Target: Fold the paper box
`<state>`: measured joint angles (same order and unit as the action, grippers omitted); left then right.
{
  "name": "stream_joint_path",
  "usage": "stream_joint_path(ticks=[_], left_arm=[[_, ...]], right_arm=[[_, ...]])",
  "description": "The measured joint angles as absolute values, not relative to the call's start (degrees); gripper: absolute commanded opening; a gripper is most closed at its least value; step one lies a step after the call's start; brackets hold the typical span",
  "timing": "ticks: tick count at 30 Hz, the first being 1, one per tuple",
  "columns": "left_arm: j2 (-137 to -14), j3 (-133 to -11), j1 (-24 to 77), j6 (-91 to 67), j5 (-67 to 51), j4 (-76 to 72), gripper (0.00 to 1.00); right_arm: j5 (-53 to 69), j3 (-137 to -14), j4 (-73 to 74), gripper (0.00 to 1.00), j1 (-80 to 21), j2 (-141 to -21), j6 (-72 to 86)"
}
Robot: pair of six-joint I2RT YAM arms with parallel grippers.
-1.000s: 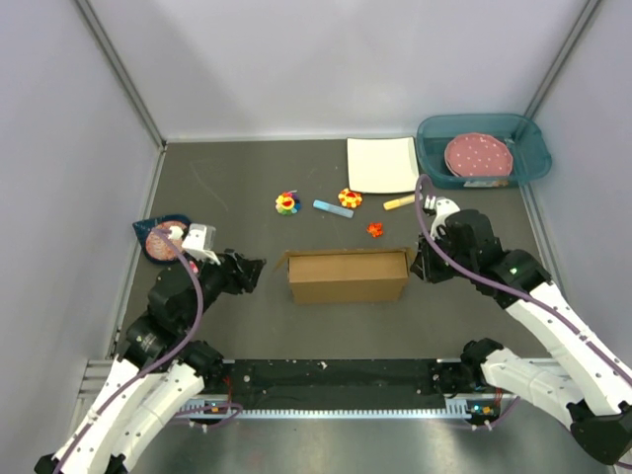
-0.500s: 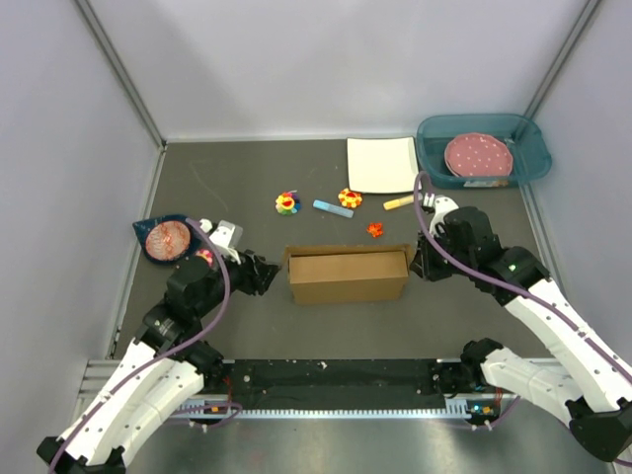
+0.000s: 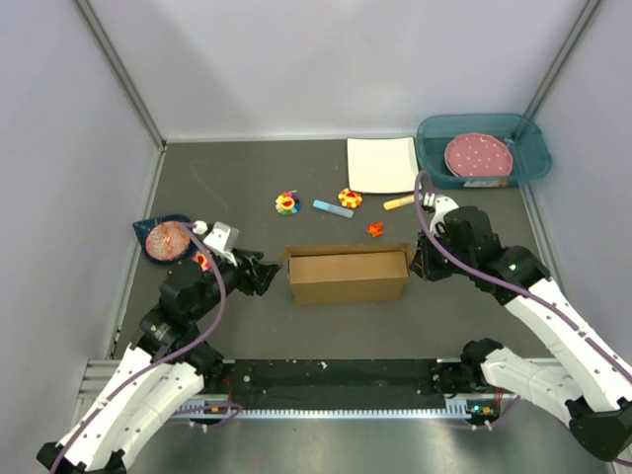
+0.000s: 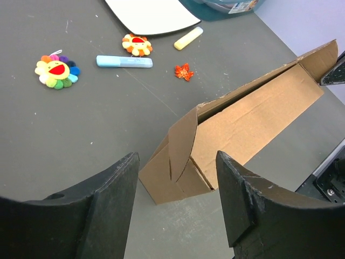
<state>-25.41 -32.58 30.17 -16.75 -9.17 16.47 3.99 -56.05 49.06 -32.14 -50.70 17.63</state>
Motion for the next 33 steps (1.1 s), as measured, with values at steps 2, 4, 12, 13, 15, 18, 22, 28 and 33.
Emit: stream_joint_path(ticks=[2, 4, 12, 13, 15, 18, 22, 28, 33], left_arm=[[-25.47, -32.58, 30.17, -16.62, -9.19, 16.38, 0.61], [-26.13, -32.58, 30.17, -16.53, -9.45, 16.1, 0.58], [-29.91, -32.42, 30.17, -16.56, -11.18, 14.17, 0.39], [-30.24, -32.42, 30.17, -16.6, -11.46, 13.76, 0.36], [-30.85, -32.42, 30.17, -16.58, -12.21, 13.19, 0.28], [-31.79, -32.42, 30.17, -16.69, -13.15, 12.93, 0.15], [-31.88, -32.12, 30.15, -16.82, -14.11, 12.12, 0.06], [-31.73, -31.46, 30.13, -16.82, -14.35, 11.38, 0.02], [-31.7, -31.27, 30.13, -16.8, -14.37, 11.0, 0.0]], right_arm=[[3.99, -56.05, 49.06, 0.11, -32.14, -50.72, 17.63], [3.99, -56.05, 49.04, 0.11, -32.14, -50.76, 17.63], [4.03, -56.42, 49.28, 0.11, -32.14, -50.92, 17.67], [4.1, -56.51, 49.32, 0.11, -32.14, -50.98, 17.69], [4.16, -56.8, 49.32, 0.11, -32.14, -51.16, 17.76], [4.25, -57.06, 49.39, 0.1, -32.14, -51.2, 17.87], [4.49, -57.36, 49.36, 0.08, -32.14, -51.2, 18.26], [4.64, -57.54, 49.41, 0.0, -32.14, -51.18, 19.16], [4.75, -57.78, 49.76, 0.0, -32.14, -51.2, 20.14]])
